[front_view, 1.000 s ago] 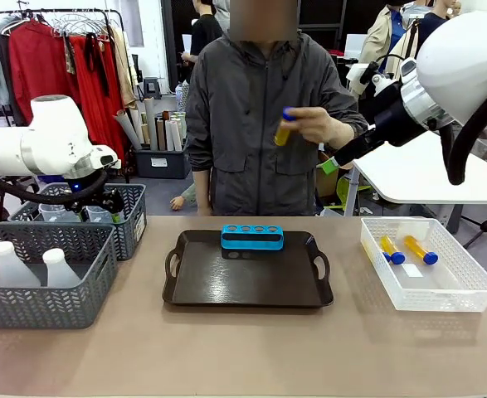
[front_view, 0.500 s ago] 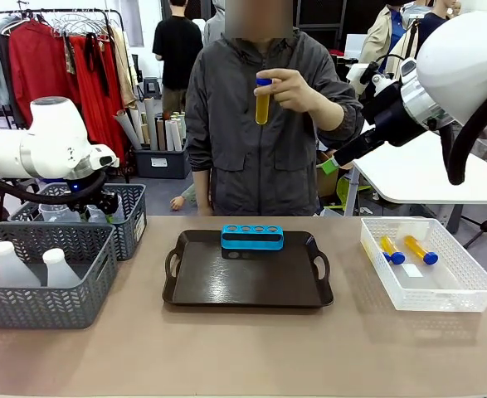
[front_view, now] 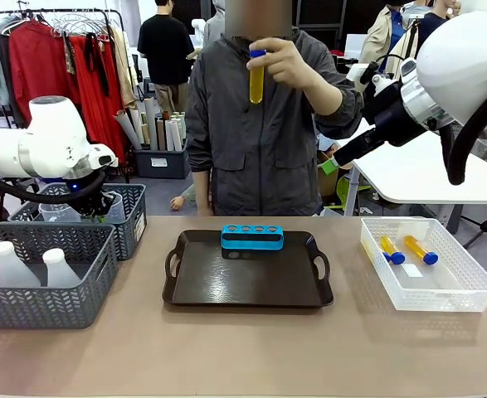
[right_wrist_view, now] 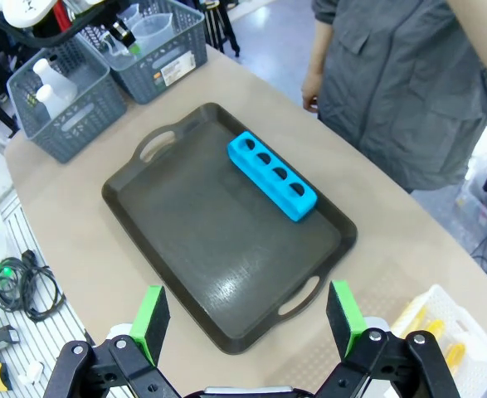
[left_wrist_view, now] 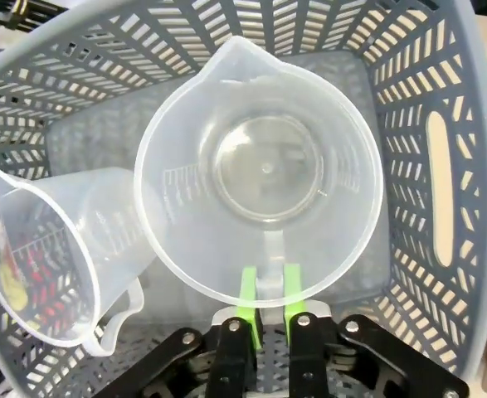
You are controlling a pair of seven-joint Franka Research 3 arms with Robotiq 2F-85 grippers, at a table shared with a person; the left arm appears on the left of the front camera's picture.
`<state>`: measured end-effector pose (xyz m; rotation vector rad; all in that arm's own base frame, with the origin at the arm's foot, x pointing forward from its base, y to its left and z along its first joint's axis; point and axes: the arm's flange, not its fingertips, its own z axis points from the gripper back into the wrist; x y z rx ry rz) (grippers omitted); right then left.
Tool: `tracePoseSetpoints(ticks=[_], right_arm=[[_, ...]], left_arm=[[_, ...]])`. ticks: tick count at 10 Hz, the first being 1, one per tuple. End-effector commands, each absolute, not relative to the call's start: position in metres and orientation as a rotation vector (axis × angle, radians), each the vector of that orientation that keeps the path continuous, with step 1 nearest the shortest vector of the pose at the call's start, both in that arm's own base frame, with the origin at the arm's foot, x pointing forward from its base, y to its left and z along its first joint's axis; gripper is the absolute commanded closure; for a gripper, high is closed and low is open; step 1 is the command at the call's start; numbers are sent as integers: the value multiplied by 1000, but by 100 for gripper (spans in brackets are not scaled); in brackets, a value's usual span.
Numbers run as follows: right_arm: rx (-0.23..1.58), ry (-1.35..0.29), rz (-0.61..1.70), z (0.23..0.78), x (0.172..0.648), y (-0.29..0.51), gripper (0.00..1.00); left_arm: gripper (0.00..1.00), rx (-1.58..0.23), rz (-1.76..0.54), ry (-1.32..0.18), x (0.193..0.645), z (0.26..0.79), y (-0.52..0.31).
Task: Prepare the laboratory tools.
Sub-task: Pick up one Large Measuring Cup and place it on the Handle tray.
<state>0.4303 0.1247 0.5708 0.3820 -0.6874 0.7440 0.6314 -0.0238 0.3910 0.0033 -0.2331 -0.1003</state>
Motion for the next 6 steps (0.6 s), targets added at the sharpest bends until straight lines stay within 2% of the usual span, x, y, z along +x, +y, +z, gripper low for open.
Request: tracePoseSetpoints(ticks=[1, 4, 6], right_arm=[[403, -692, 750, 570, 430, 124, 0], [403, -692, 750, 570, 430, 124, 0], [403, -692, 750, 570, 430, 124, 0]], left_arm=[[100, 44, -102, -231, 616, 402, -22], [100, -34, -212, -251, 595, 437, -24], [100, 14, -283, -276, 571, 486, -34]])
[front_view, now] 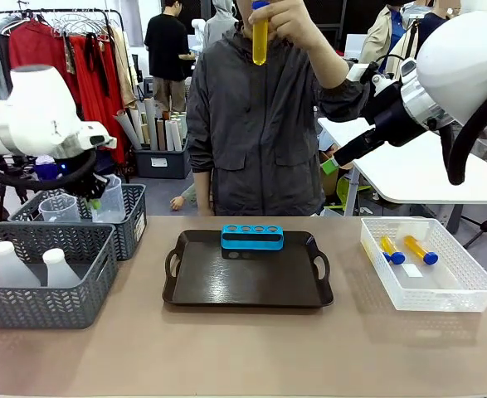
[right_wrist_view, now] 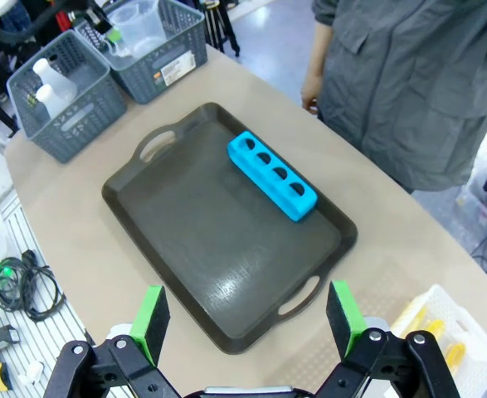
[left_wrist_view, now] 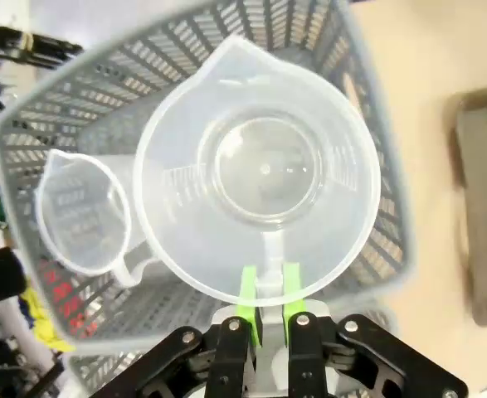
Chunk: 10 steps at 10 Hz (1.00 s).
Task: Prepare the laboratory tools.
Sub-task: Pick up one Large Measuring Cup and place it on the Handle tray.
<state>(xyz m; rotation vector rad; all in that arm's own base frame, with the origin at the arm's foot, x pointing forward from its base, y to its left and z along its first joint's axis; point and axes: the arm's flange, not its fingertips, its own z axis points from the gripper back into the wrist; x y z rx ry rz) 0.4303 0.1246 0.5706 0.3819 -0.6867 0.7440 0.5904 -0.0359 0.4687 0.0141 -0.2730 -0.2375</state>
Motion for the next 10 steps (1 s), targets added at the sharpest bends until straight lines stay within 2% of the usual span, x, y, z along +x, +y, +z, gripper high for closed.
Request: tracePoseSetpoints(ticks=[1, 3, 6, 10], right_arm=[[403, -692, 750, 570, 430, 124, 0], [403, -692, 750, 570, 430, 124, 0], [403, -692, 750, 570, 430, 124, 0], [403, -692, 750, 570, 430, 124, 0]], left_arm=[[100, 37, -310, -311, 557, 515, -42], [100, 140, -388, -437, 526, 579, -63], [100, 42, -664, -491, 490, 643, -107], [100, 31, -831, -569, 463, 675, -149]])
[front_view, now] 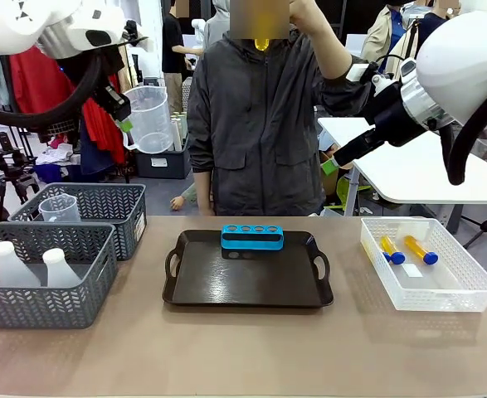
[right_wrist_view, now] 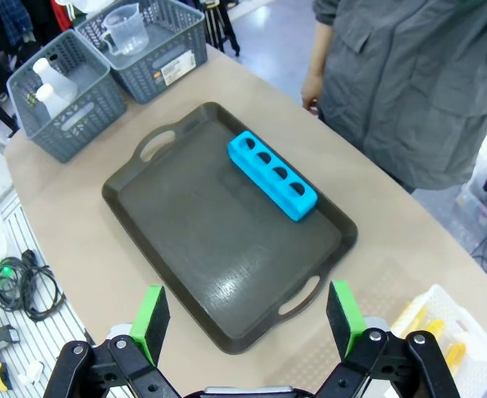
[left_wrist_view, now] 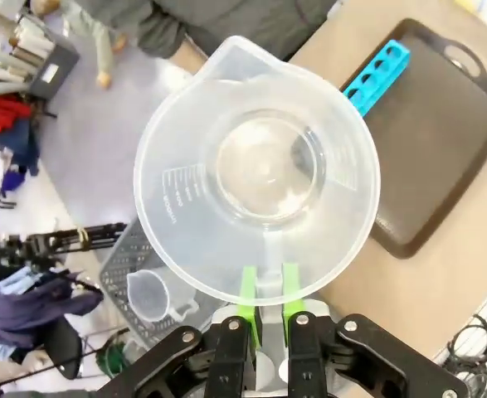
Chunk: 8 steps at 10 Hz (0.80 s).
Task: Prepare the laboratory tools.
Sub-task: Pick up one Large Measuring Cup and place it on the Handle tray.
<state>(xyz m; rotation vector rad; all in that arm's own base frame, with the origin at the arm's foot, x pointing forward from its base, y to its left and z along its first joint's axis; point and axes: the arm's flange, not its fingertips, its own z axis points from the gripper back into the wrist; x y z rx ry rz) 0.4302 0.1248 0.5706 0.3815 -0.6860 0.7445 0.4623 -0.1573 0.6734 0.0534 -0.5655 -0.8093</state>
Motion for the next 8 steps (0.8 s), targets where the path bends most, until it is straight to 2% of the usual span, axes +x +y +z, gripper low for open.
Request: tracePoseSetpoints(ticks=[1, 2, 6, 8], right_arm=[[403, -692, 750, 570, 430, 124, 0], [403, -692, 750, 570, 430, 124, 0], [403, -692, 750, 570, 430, 124, 0], [403, -692, 750, 570, 430, 124, 0]], left_arm=[[100, -15, -806, -566, 473, 676, -146], [100, 53, -809, -565, 462, 673, -157], [100, 37, -813, -566, 464, 673, -159], [100, 80, -939, -544, 460, 663, -195]])
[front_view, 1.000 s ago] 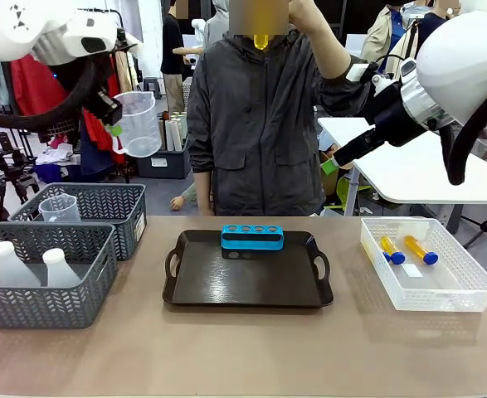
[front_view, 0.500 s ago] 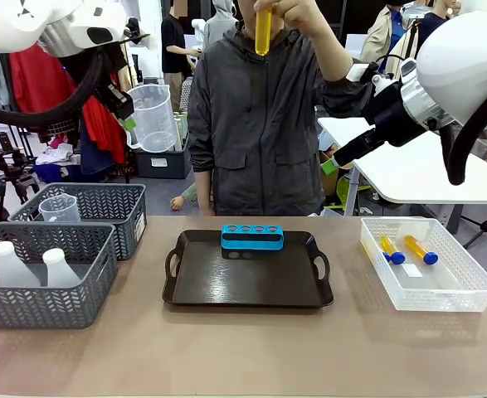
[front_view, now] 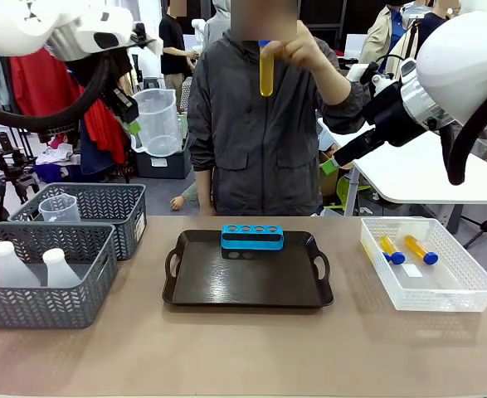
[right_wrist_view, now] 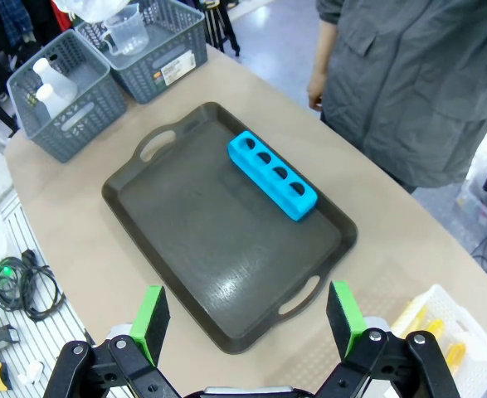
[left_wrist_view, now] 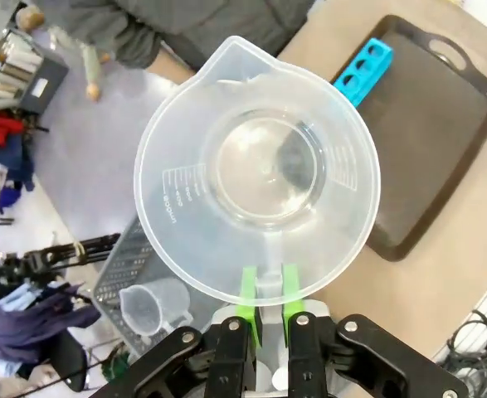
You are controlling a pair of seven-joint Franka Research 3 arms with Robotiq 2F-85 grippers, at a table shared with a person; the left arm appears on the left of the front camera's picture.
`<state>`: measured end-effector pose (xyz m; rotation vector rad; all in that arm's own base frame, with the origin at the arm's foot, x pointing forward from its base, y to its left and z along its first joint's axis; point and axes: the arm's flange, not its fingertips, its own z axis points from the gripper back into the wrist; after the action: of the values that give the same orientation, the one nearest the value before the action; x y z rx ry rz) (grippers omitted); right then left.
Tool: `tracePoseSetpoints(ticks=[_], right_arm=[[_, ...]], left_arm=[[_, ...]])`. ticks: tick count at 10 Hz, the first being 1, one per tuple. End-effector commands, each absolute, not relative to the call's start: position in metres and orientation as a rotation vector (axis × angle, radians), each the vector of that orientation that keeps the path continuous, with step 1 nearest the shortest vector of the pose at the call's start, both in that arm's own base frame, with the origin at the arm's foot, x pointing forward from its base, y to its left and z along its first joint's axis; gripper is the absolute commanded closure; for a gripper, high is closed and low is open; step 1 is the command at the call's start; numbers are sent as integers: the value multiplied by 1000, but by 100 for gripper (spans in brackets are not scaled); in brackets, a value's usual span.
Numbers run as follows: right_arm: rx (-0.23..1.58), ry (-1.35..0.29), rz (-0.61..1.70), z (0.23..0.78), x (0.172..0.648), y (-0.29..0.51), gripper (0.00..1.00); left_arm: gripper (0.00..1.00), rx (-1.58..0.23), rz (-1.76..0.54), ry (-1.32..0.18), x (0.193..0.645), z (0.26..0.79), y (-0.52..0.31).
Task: Prepare the laboratory tools.
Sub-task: Pick up one Large Measuring Cup and place it on the Handle tray.
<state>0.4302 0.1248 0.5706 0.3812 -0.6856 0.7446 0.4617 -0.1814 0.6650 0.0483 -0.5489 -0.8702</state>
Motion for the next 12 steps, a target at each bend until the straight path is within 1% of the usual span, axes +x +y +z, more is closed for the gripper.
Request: tracePoseSetpoints(ticks=[1, 6, 8, 10, 12], right_arm=[[403, -692, 750, 570, 430, 124, 0], [403, -692, 750, 570, 430, 124, 0], [403, -692, 750, 570, 430, 124, 0], [403, -692, 750, 570, 430, 124, 0], [403, -692, 750, 570, 430, 124, 0]], left_arm=[[100, 89, -995, -524, 456, 662, -214], [100, 1, -1216, -440, 449, 630, -282], [100, -16, -1309, -407, 454, 607, -312], [100, -80, -1360, -356, 460, 590, -332], [100, -96, -1357, -360, 461, 591, -332]])
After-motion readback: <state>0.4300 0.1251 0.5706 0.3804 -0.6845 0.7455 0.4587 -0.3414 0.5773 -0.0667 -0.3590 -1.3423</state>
